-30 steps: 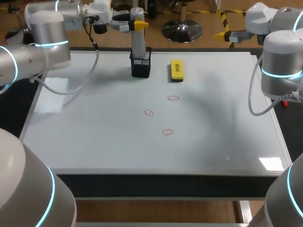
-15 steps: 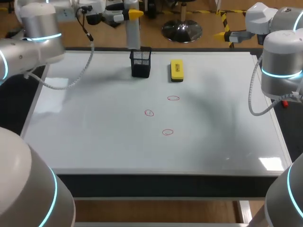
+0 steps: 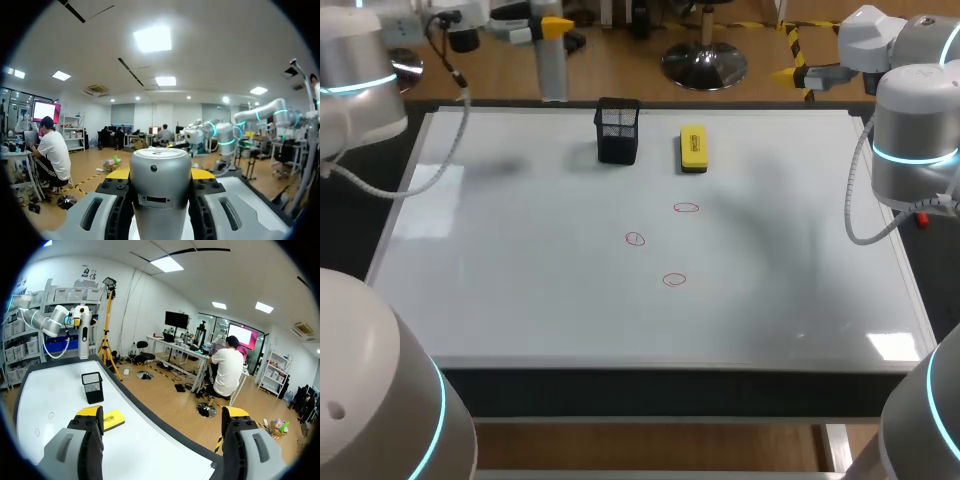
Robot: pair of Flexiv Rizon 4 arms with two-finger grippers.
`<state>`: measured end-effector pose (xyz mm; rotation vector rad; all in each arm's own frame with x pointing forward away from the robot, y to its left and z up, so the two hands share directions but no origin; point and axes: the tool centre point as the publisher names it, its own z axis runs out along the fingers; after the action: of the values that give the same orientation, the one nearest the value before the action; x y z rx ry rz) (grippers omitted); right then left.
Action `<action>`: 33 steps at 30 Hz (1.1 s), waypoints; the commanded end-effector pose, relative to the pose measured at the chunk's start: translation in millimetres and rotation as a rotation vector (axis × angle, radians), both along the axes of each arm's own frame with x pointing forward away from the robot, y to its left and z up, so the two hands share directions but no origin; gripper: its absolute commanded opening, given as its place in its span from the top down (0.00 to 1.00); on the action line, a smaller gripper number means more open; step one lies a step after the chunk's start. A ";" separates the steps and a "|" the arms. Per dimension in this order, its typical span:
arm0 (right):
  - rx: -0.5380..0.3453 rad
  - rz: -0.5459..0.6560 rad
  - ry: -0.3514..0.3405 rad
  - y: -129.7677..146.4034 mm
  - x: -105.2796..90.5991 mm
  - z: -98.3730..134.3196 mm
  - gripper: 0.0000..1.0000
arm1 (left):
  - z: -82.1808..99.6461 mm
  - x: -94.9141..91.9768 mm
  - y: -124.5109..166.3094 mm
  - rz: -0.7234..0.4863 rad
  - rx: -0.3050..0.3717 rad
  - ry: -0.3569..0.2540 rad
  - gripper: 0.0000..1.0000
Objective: Pick up the inspection probe, press it on each red-marked spot on the whiteboard one by one, put down the probe, pick up the eraser, and wipe off all the red marks.
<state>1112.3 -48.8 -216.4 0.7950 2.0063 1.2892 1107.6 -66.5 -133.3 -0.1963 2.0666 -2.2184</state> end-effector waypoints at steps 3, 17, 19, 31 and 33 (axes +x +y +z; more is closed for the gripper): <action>-0.001 0.000 0.001 0.0 0.4 0.0 0.00 | -6.7 -18.1 35.5 0.107 -0.005 0.001 1.00; -0.001 0.000 0.001 0.0 0.4 0.0 0.00 | -35.5 -36.7 84.5 0.167 -0.005 -0.010 1.00; -0.001 0.000 0.001 0.0 0.4 0.0 0.00 | -40.9 -38.9 89.7 0.173 -0.003 -0.008 1.00; -0.001 0.000 0.001 0.0 0.4 0.0 0.00 | -54.7 -39.0 106.0 0.209 0.016 0.007 1.00; -0.001 0.000 0.001 0.0 0.4 0.0 0.00 | -54.7 -39.0 106.0 0.209 0.016 0.007 1.00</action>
<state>1112.3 -48.7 -216.4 0.7949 2.0063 1.2892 1070.8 39.9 -190.2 -0.3940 1.9665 -2.0867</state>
